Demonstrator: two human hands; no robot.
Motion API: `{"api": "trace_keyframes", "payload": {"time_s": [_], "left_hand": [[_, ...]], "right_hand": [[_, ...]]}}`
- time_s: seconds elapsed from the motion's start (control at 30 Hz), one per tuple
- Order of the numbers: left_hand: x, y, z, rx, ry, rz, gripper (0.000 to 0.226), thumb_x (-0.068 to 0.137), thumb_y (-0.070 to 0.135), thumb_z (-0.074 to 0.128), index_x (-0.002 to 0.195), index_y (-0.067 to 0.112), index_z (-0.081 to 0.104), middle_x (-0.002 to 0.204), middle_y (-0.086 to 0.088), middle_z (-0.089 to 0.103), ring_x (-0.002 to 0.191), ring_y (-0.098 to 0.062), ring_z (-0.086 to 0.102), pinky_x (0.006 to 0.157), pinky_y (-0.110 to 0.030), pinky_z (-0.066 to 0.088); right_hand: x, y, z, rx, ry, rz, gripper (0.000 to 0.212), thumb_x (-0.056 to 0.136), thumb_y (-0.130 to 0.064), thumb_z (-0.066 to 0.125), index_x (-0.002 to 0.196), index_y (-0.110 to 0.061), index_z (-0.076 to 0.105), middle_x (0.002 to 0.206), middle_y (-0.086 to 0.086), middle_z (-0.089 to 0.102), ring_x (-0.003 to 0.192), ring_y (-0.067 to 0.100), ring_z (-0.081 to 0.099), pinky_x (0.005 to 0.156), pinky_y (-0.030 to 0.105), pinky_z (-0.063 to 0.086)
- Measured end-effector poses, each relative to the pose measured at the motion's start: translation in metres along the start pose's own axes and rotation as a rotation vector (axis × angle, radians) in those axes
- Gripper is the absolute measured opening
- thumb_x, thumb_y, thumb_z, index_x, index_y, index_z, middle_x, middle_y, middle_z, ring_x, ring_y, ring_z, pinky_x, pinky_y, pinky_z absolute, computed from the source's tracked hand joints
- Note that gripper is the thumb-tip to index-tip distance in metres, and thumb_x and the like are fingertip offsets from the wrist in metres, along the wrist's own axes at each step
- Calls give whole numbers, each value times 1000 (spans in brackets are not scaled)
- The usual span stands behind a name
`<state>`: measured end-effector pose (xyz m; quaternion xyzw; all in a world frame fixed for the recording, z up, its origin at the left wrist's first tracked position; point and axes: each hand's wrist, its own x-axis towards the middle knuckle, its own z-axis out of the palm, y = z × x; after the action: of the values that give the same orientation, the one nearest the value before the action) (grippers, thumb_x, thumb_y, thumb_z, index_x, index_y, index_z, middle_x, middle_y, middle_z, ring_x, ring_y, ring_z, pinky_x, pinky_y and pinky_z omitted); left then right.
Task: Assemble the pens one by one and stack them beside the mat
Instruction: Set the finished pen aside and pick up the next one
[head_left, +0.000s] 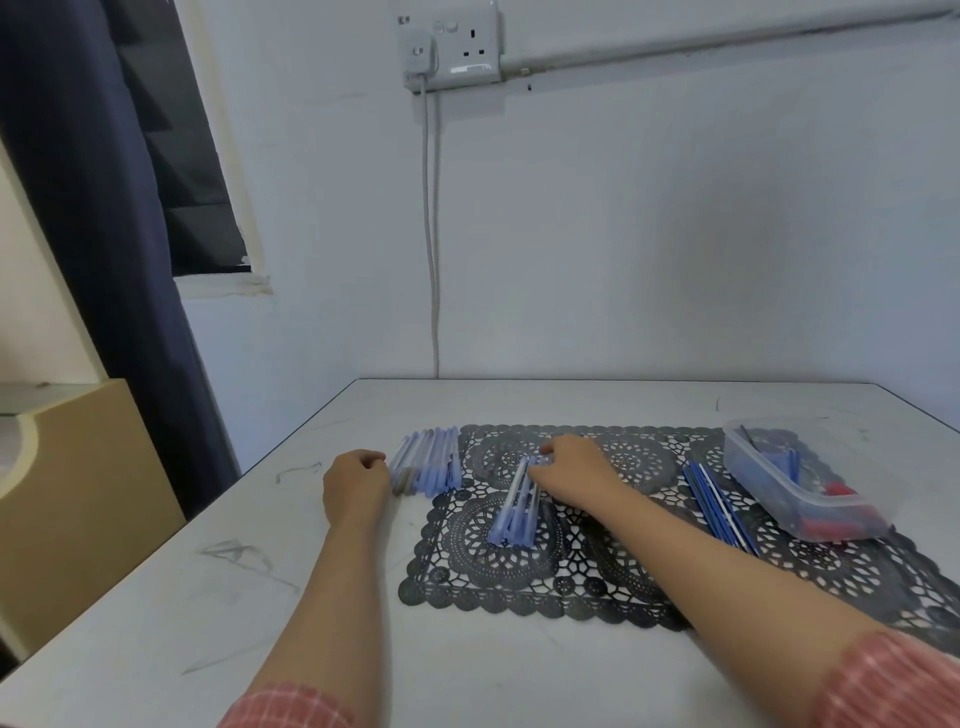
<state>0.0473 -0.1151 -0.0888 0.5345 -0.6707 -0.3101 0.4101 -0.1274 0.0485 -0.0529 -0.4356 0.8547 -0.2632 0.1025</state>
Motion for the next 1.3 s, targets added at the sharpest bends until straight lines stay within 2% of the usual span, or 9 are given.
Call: {"api": "trace_keyframes", "payload": {"time_s": [0.1,0.17,0.33,0.53,0.6,0.7,0.87,1.0,1.3], "left_hand": [[1,-1,1,-12,6,1,28,85,3,48,104,8,69,109,-9,67,100,-25,58,78,-27,40],[3,-2,1,-12,7,0,28,85,4,48,102,9,69,108,-9,67,99,-25,58,78,-27,41],[3,0,2,-14,19,-5,27,85,3,48,103,8,69,108,-10,67,100,-26,58,77,-27,40],[-3,20,10,103,48,110,25,86,11,50,102,14,69,104,-5,68,105,-24,54,87,-36,46],[-12,36,17,123,17,240,23,87,15,51,101,16,70,101,-2,68,104,-21,55,89,-38,46],[-31,60,25,92,-90,438,21,87,21,52,96,18,71,97,0,69,98,-17,58,87,-38,48],[-82,85,33,46,-357,503,21,89,34,55,96,20,68,88,6,67,80,-6,60,80,-31,53],[-106,92,36,52,-465,534,29,82,48,62,95,22,66,79,7,64,73,-6,60,73,-28,53],[-112,92,42,78,-383,719,16,92,27,54,98,17,65,85,4,62,77,-13,57,76,-37,49]], "right_hand": [[9,-3,6,-45,-21,11,40,79,-23,53,111,0,62,104,13,68,69,20,62,63,31,55],[13,-7,7,-85,-34,41,25,79,-20,50,88,0,63,74,5,60,55,16,43,48,24,38],[15,-10,5,-127,-14,97,32,86,-17,51,58,-14,35,56,-2,32,47,13,26,42,22,22],[22,-11,-6,-125,-39,136,23,81,-12,58,63,-12,44,59,0,41,48,13,33,42,23,28],[23,-10,-13,-74,-48,138,7,79,-14,63,78,-8,61,70,7,55,56,14,46,49,26,40],[25,-1,-19,169,-25,163,31,81,-11,63,109,2,63,95,13,66,68,18,53,63,31,51],[12,-1,-34,632,115,141,19,83,0,56,101,-3,63,75,13,61,46,17,50,39,21,41],[-2,-3,-45,846,186,79,16,86,0,54,99,-6,62,71,16,61,48,23,52,48,28,47],[-42,16,-64,919,205,-64,7,85,1,61,89,-4,57,80,19,70,66,26,67,58,27,56]]}}
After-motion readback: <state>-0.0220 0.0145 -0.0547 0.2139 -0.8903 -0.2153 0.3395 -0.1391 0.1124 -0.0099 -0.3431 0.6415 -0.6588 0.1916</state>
